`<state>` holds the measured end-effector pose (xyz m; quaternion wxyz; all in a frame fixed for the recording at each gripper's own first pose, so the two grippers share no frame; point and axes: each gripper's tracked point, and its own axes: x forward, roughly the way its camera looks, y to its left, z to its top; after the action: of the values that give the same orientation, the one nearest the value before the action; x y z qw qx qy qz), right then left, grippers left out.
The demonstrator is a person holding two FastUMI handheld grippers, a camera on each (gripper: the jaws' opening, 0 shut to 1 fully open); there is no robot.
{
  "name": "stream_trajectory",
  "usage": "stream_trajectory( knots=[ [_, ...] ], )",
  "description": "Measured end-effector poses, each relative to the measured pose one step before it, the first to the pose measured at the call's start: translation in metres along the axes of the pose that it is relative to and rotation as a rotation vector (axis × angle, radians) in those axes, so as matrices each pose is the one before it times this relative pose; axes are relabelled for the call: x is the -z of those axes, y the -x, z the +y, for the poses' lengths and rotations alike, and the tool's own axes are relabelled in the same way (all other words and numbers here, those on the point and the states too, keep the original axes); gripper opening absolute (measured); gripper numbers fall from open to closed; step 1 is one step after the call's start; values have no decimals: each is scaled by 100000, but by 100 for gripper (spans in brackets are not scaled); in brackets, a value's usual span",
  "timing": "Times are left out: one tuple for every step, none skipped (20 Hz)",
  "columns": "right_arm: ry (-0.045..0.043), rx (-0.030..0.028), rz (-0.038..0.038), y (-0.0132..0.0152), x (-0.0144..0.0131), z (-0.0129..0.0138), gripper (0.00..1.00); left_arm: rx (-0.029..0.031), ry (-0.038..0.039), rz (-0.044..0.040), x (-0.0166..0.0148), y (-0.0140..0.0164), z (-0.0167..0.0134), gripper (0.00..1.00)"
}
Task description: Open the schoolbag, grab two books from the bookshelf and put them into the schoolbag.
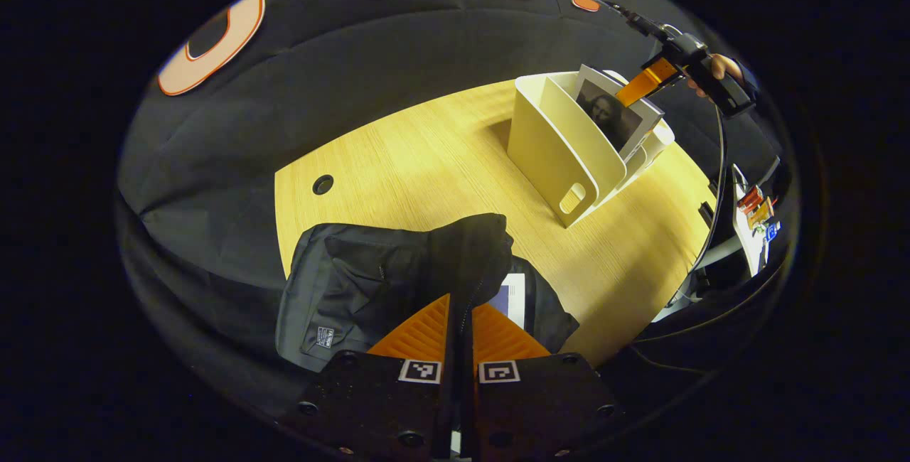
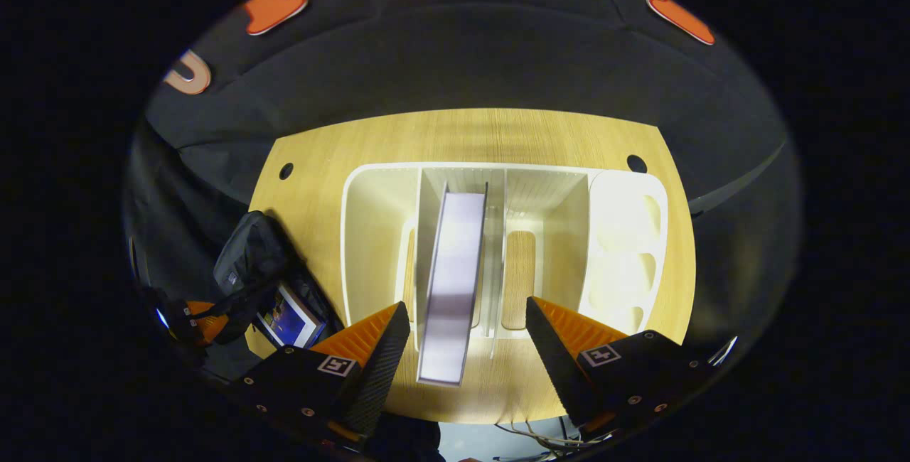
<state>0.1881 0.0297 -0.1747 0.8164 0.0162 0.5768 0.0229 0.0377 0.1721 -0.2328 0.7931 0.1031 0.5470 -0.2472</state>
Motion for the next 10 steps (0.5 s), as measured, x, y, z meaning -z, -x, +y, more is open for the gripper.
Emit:
stream_trajectory(
  knots=[
    [21,1039,2297,-711,-6,-230,98,-767,753,249,-33,-15,104,5],
    [-48,1193,1766,-887,-139,-172,98,-206,716,511,48,-88,-98,5],
    [-470,62,1210,-503,-163,40,78,-387,366,88,-139,-26,-12,5],
    [-148,-17,965,-396,-80,296,83,-119,656,311,103,3,-93,5],
    [-322,-424,397,-323,-170,225,73,-35,444,141,6,-11,-15,5],
    [16,-595,641,-140,16,375,68,-57,681,342,47,-99,-113,5],
    [274,394,503,-35,30,79,57,-39,227,182,34,4,-20,5],
    [154,570,132,-18,58,-3,42,-70,350,288,-3,-13,-81,5],
    [-158,172,868,-27,185,168,42,-10,-79,12,46,40,-4,5],
    [-584,962,386,102,163,-126,41,-282,175,339,-57,46,-27,5]
  ],
)
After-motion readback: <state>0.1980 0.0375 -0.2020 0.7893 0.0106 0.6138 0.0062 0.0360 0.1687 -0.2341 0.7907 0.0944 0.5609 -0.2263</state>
